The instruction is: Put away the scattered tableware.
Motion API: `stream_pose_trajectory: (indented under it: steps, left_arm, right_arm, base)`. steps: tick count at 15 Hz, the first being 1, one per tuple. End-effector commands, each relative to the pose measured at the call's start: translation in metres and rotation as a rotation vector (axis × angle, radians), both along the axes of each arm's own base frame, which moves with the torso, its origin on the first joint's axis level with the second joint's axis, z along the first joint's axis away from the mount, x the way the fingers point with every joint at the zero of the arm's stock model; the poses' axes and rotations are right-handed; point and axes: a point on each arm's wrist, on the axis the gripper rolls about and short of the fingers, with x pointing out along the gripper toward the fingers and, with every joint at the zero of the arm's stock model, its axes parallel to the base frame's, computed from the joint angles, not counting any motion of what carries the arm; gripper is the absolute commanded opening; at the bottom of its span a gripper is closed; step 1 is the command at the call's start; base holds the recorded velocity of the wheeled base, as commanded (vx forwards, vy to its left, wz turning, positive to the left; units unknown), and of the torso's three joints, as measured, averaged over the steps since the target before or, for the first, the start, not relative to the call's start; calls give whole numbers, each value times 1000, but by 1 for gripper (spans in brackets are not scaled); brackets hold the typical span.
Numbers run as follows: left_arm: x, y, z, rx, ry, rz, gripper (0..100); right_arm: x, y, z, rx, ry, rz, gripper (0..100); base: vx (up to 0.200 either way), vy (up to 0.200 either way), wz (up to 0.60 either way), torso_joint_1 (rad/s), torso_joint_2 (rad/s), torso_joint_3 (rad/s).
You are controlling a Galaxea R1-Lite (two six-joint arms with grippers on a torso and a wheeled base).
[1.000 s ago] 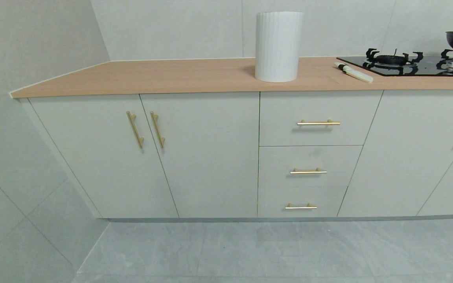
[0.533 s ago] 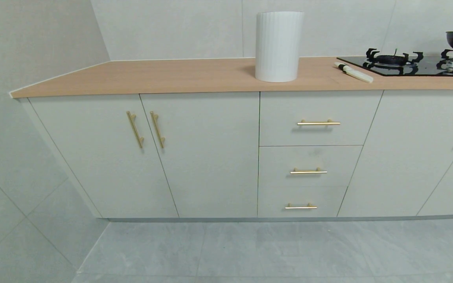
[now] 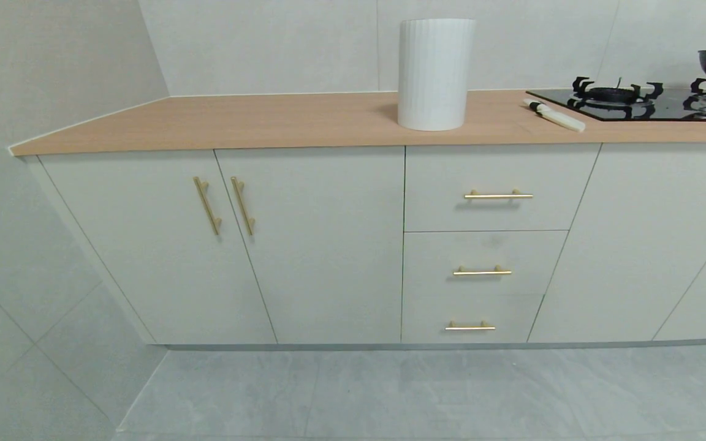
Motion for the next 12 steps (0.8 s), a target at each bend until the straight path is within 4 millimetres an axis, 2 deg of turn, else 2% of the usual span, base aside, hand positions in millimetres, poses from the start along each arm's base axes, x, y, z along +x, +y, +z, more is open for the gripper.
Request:
stream_pose_trajectory:
  steps: [1,12]
  left_arm:
    - [0,0,0,-1,1,1,100]
    - [0,0,0,-1,1,1,100]
  right_arm:
    - [0,0,0,0,2,1,100]
    - [0,0,0,0,2,3,100]
  base:
    - [200,0,0,2,12,7]
    - [200,0,0,2,1,5]
